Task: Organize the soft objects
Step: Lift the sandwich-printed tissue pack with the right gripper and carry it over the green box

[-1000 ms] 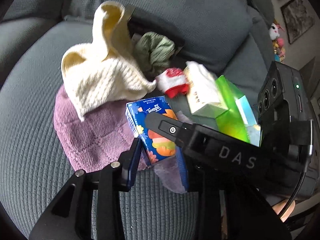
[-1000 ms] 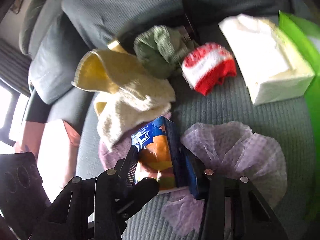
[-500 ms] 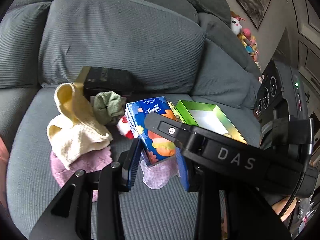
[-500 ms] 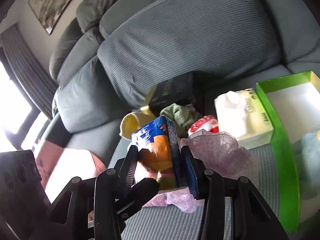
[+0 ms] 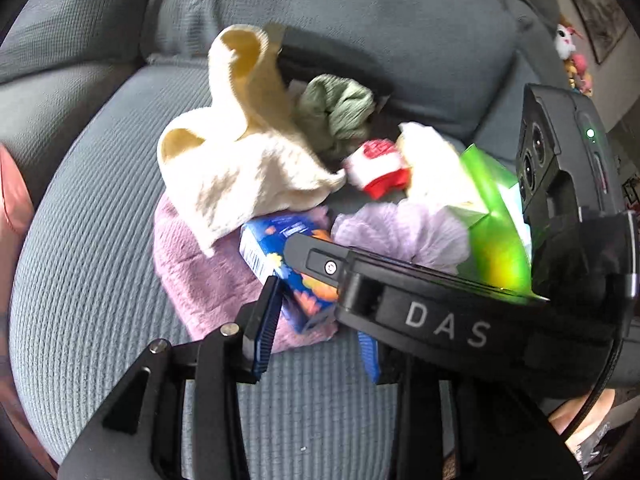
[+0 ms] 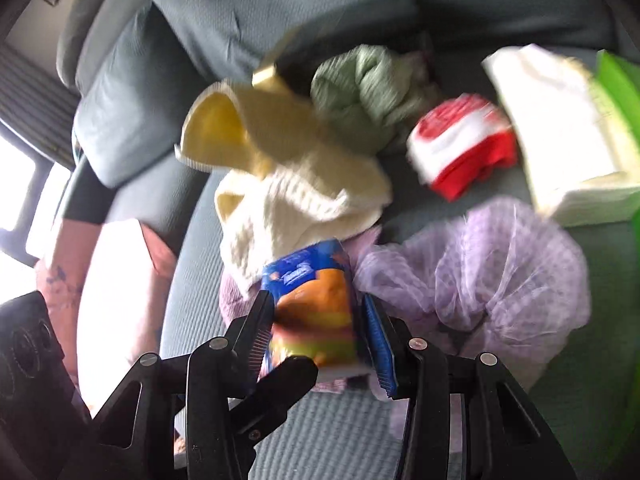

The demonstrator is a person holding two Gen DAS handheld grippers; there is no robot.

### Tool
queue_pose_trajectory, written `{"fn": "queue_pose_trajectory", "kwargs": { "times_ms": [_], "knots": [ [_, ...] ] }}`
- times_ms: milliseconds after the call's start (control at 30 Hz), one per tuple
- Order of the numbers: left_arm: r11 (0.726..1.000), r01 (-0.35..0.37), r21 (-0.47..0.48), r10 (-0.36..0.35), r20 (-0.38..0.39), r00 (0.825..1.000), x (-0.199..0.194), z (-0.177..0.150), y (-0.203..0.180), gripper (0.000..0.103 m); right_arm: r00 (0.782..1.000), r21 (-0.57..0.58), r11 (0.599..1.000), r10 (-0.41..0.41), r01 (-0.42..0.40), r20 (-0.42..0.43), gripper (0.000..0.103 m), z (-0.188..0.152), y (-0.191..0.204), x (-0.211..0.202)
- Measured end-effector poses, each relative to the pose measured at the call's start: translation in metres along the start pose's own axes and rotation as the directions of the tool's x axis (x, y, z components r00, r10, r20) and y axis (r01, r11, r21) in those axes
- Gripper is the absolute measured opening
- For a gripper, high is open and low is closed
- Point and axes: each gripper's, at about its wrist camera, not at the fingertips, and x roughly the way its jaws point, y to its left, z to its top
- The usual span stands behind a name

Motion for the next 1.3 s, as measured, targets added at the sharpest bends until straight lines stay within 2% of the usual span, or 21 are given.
{"fn": "queue_pose_trajectory", "kwargs": {
  "times_ms": [67,167,300,400,433,467,533,667,800,867,933,1100,1200,1300],
  "knots": [
    [1.0,0.01,-0.014,-0.01,-0.015,1.0,0.002,-0.001,0.004,0.033,0.999,-0.008,0.999,-0.04,0.04,-0.01,0.051,-0.002,0.003,0.001],
    [1.0,-0.02,-0.013,0.02,-0.024,1.0,0.002,-0.002,0.008,0.035,0.998,-0.002,0.998,-0.068,0.068,0.016,0.061,-0.005,0.001,-0.009],
    [0.999,0.003,-0.039,-0.005,-0.044,0.999,0.003,-0.003,0.014,0.035,0.995,0.036,0.999,-0.041,0.038,0.092,0.061,-0.007,-0.008,-0.033],
    [0.999,-0.005,-0.036,0.004,-0.053,0.999,0.005,-0.003,0.013,0.036,0.99,0.057,0.998,0.024,-0.032,0.14,0.058,-0.004,-0.015,-0.045],
    [0.999,-0.007,-0.036,0.004,-0.059,0.998,0.006,-0.003,0.013,0.036,0.989,0.062,0.997,0.039,-0.048,0.14,0.051,-0.003,-0.016,-0.045],
    [0.999,-0.006,-0.039,0.003,-0.064,0.998,0.008,-0.004,0.013,0.036,0.99,0.069,0.996,0.038,-0.048,0.138,0.047,-0.003,-0.017,-0.045],
    [0.999,-0.005,-0.043,0.003,-0.067,0.998,0.009,-0.003,0.013,0.036,0.987,0.076,0.997,0.022,-0.034,0.156,0.047,-0.002,-0.017,-0.047],
    [0.999,-0.01,-0.039,0.008,-0.065,0.998,0.011,-0.003,0.013,0.036,0.995,0.037,0.997,0.059,-0.062,0.083,0.047,0.0,-0.007,-0.03],
    [0.999,-0.027,-0.023,0.026,-0.073,0.997,0.014,-0.003,0.012,0.038,1.0,0.09,0.996,0.03,-0.029,-0.004,0.047,0.001,-0.009,0.001],
    [0.999,-0.024,-0.022,0.022,-0.072,0.997,0.014,-0.003,0.012,0.038,1.0,0.1,0.995,0.024,-0.022,-0.015,0.047,0.001,-0.01,0.008],
    [1.0,-0.013,-0.019,0.012,-0.07,0.997,0.014,-0.003,0.012,0.033,0.999,0.1,0.995,0.022,-0.019,-0.03,0.047,0.002,-0.011,0.015],
    [0.999,-0.026,0.03,0.026,0.02,0.999,-0.005,-0.003,0.001,0.033,0.999,0.082,0.995,0.052,-0.052,0.004,0.047,-0.002,-0.005,0.007],
    [0.998,0.023,0.062,-0.029,0.106,0.994,-0.028,-0.001,-0.01,0.033,0.994,0.065,0.995,0.067,-0.073,0.085,0.047,-0.004,0.001,-0.016],
    [0.993,0.03,0.117,-0.05,0.179,0.983,-0.046,-0.001,-0.031,0.033,0.978,0.035,0.995,0.09,-0.098,0.187,0.047,-0.007,0.005,-0.048]
  ]
}}
